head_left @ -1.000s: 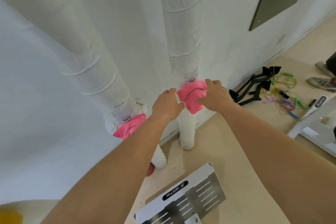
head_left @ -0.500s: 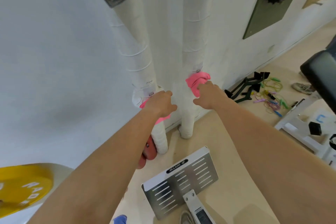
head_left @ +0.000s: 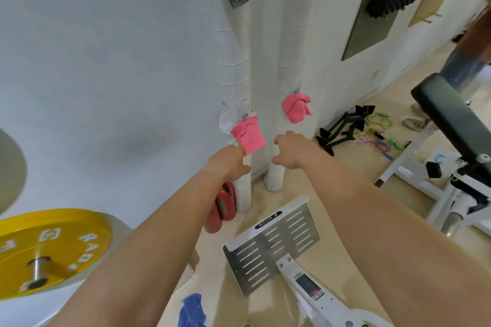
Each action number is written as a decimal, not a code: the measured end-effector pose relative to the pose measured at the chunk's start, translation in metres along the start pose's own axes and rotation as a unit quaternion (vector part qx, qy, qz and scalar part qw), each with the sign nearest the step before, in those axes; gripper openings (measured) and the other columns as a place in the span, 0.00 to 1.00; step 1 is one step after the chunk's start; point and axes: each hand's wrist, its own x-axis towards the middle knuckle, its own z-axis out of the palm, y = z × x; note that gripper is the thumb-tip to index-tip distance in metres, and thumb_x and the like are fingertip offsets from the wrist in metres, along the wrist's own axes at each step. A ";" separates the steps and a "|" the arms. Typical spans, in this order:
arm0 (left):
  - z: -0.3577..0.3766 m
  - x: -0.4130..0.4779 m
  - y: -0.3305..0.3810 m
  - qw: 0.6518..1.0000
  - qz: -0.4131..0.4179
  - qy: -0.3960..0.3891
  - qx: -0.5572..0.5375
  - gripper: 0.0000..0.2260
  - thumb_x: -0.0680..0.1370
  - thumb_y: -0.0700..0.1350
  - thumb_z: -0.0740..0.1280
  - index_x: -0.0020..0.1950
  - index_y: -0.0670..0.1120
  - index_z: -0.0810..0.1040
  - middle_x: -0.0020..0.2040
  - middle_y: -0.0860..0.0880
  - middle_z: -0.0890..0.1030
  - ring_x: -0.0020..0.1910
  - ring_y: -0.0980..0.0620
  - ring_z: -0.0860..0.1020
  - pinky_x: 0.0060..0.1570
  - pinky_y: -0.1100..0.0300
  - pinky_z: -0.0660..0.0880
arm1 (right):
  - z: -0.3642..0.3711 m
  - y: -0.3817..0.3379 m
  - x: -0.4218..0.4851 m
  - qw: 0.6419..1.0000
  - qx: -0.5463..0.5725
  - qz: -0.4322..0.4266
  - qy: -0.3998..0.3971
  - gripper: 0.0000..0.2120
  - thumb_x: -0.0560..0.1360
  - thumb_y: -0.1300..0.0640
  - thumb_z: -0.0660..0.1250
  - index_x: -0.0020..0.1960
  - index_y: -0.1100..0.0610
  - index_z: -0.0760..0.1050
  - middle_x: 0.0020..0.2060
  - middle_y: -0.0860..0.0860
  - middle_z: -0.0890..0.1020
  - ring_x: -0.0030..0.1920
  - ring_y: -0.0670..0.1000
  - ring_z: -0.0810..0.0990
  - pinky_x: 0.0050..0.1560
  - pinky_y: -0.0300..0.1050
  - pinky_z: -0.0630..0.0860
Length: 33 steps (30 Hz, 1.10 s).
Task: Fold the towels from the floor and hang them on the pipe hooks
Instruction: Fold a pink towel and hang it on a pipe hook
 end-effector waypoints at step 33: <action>0.299 -0.428 -0.324 0.972 -0.179 -0.103 -0.113 0.24 0.80 0.51 0.65 0.73 0.45 0.67 0.71 0.43 0.71 0.67 0.43 0.72 0.62 0.53 0.70 | 0.409 -0.312 -0.259 0.983 -0.002 -0.078 -0.167 0.24 0.77 0.49 0.64 0.70 0.57 0.70 0.65 0.57 0.75 0.64 0.60 0.75 0.59 0.50 0.75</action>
